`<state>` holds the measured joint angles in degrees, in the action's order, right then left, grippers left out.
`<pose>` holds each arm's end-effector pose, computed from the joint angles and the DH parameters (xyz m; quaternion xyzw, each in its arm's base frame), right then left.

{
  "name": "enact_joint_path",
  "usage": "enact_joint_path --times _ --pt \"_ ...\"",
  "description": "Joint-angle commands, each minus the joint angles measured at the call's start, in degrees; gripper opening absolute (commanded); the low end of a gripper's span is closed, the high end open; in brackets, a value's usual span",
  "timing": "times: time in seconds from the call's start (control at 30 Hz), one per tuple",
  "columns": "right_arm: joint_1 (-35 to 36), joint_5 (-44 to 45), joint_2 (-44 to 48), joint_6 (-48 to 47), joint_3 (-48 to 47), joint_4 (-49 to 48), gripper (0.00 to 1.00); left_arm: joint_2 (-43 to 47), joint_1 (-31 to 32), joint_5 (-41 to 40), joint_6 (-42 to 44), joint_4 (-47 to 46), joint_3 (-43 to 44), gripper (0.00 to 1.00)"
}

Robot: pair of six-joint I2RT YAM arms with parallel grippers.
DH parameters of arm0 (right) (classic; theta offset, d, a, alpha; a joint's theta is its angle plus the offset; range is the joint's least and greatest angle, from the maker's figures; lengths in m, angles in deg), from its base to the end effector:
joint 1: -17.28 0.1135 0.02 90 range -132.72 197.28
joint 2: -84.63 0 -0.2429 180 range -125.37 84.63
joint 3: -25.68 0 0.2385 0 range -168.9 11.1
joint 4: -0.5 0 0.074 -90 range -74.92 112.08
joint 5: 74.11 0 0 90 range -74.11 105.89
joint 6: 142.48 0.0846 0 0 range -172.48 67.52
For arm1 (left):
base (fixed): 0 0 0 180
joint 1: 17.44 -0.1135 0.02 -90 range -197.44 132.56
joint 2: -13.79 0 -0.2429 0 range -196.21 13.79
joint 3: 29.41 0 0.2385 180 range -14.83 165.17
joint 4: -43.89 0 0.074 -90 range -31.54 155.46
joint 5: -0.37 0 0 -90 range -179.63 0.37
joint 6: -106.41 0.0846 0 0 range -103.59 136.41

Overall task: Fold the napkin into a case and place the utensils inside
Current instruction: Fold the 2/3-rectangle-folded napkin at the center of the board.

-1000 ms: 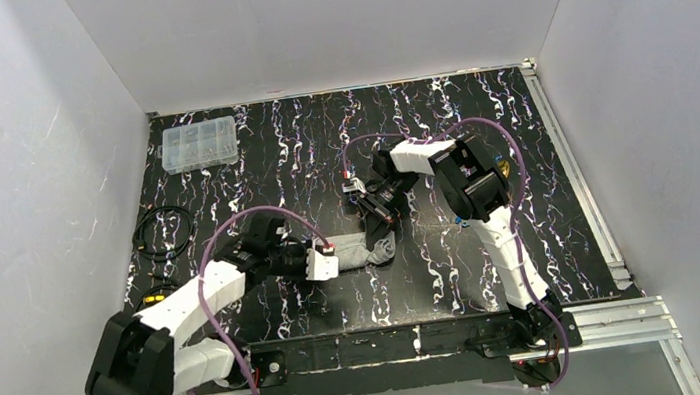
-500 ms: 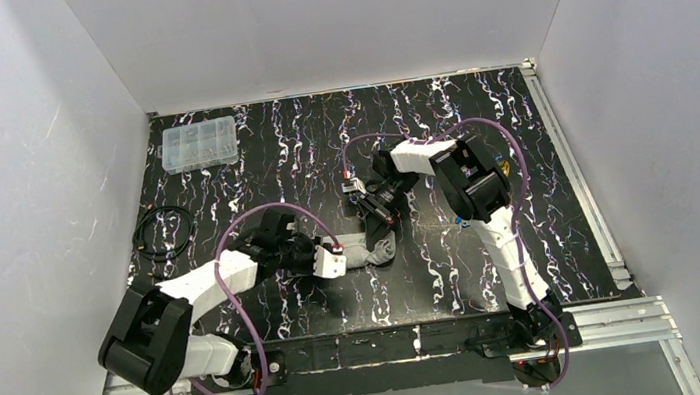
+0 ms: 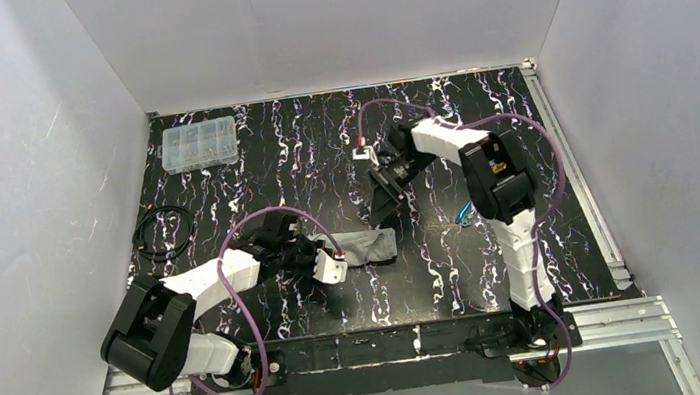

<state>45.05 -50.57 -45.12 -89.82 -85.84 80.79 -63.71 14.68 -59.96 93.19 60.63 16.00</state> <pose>0.3053 0.2484 0.1190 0.4146 -0.7250 -0.5498 0.0163 0.2035 -0.1772 0.1129 0.7886 0.4529 -0.0926 0.4055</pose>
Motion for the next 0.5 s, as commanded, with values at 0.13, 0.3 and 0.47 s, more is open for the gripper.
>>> enact_joint_path --times 0.13,0.3,0.47 --pt "-2.1 17.8 22.0 29.0 17.8 -30.7 0.99 -0.6 0.1 -1.5 0.9 4.5 -0.4 0.01" --pt "-2.3 20.0 33.9 45.9 29.6 -49.9 0.99 -0.6 0.1 -1.2 0.5 4.4 -0.4 0.0" --pt "0.6 22.4 43.9 58.5 41.7 -68.1 0.99 -0.6 0.3 -1.1 0.3 4.2 -0.3 0.0"
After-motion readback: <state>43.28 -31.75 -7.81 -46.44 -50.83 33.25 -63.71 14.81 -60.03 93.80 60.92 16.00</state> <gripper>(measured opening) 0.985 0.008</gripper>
